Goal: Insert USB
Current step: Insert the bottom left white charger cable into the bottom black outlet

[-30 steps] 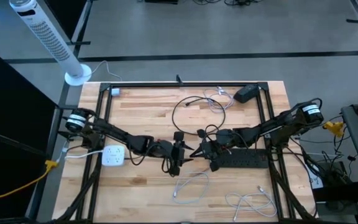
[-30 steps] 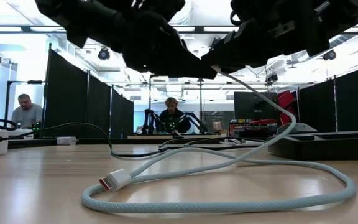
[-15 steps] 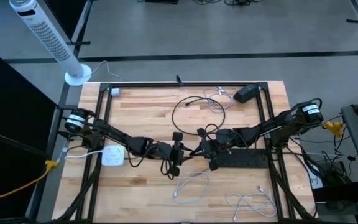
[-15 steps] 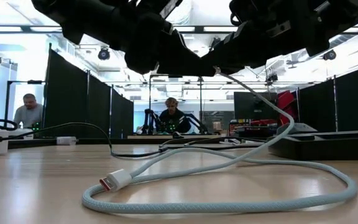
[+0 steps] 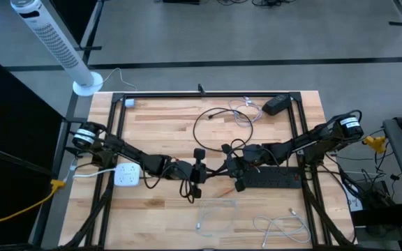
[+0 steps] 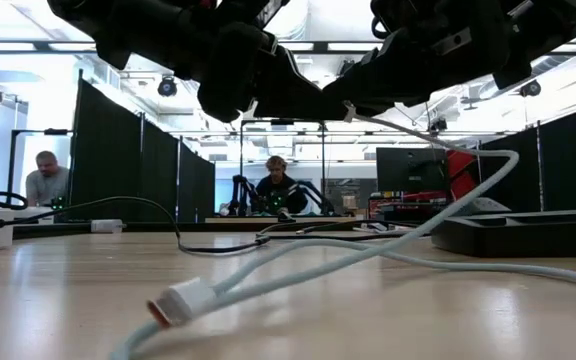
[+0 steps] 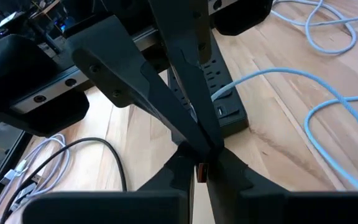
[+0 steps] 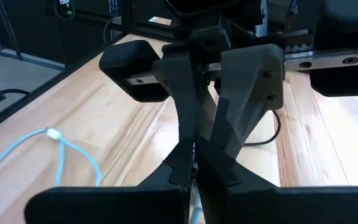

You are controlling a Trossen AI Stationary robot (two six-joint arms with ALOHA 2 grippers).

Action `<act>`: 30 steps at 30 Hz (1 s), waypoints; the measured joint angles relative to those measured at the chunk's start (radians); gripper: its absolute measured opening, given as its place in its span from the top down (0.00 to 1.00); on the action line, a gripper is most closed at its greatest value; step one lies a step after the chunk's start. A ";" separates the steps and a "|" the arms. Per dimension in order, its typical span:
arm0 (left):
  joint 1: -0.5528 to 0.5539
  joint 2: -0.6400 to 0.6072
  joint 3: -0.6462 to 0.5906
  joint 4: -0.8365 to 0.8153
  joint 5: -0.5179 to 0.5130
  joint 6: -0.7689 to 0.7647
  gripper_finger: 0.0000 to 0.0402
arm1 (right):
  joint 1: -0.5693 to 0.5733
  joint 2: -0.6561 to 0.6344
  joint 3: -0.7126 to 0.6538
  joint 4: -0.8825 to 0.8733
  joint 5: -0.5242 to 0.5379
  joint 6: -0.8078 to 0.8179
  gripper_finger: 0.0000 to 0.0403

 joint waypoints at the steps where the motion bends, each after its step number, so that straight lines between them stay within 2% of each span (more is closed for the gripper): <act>1: 0.000 0.000 0.000 0.001 -0.001 0.000 0.96 | 0.000 -0.003 0.000 0.001 0.000 -0.009 0.99; 6: 0.003 -0.004 0.001 0.013 -0.021 -0.003 0.96 | 0.002 -0.065 0.000 -0.051 0.047 -0.034 0.86; 14: 0.002 -0.003 0.001 -0.005 -0.021 -0.004 0.96 | 0.006 -0.290 0.000 -0.281 0.137 -0.099 0.57; 18: 0.000 -0.003 0.001 -0.001 -0.023 -0.012 0.96 | 0.034 -0.419 -0.003 -0.429 0.253 -0.093 0.50; 20: 0.000 -0.003 0.001 0.012 -0.021 -0.017 0.96 | 0.058 -0.475 -0.029 -0.439 0.325 -0.091 0.50; 24: 0.000 -0.003 0.001 0.045 -0.023 -0.029 0.96 | 0.088 -0.538 -0.171 -0.258 0.434 -0.102 0.51; 27: 0.000 -0.002 -0.010 0.136 -0.013 -0.036 0.96 | 0.090 -0.541 -0.302 -0.042 0.437 -0.077 0.53; 30: 0.009 -0.002 -0.062 0.331 0.072 -0.045 0.96 | 0.090 -0.513 -0.418 0.222 0.409 -0.017 0.55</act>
